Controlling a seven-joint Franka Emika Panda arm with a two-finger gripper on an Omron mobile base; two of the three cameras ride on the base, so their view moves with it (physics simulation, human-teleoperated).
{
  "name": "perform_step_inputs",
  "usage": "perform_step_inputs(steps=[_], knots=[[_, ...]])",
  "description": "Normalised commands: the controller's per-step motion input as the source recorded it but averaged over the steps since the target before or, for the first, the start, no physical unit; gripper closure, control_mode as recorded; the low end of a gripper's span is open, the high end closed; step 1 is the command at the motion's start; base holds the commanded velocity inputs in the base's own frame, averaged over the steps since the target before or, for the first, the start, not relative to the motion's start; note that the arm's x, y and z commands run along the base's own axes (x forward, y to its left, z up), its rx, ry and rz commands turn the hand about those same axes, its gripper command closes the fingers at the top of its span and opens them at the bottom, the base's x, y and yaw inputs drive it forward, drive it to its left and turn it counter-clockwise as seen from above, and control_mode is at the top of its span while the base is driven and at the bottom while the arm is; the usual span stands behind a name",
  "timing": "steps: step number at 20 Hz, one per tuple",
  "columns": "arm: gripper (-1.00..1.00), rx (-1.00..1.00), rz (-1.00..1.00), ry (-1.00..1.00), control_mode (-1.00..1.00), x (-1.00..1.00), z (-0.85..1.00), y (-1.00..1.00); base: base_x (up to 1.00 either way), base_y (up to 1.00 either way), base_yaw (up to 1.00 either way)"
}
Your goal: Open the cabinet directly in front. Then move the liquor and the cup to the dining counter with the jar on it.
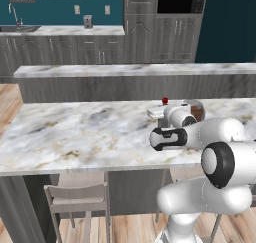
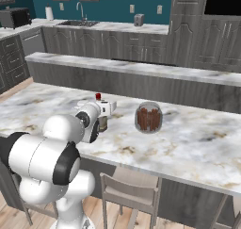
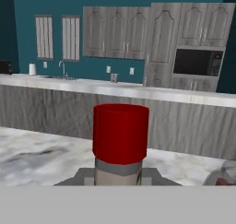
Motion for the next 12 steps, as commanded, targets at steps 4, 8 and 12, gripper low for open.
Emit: perform_step_inputs(steps=[4, 8, 12], knots=[[1.00, 0.00, 0.00, -0.09, -1.00, 0.00, -0.05, -0.04, 0.00, 0.00, 0.00], [1.00, 0.00, 0.00, 0.00, -1.00, 0.01, 0.00, 0.00, 0.00, 0.00, 0.00], [1.00, 0.00, 0.00, 0.00, -1.00, 0.05, 0.00, 0.00, 0.00, 0.00, 0.00]])
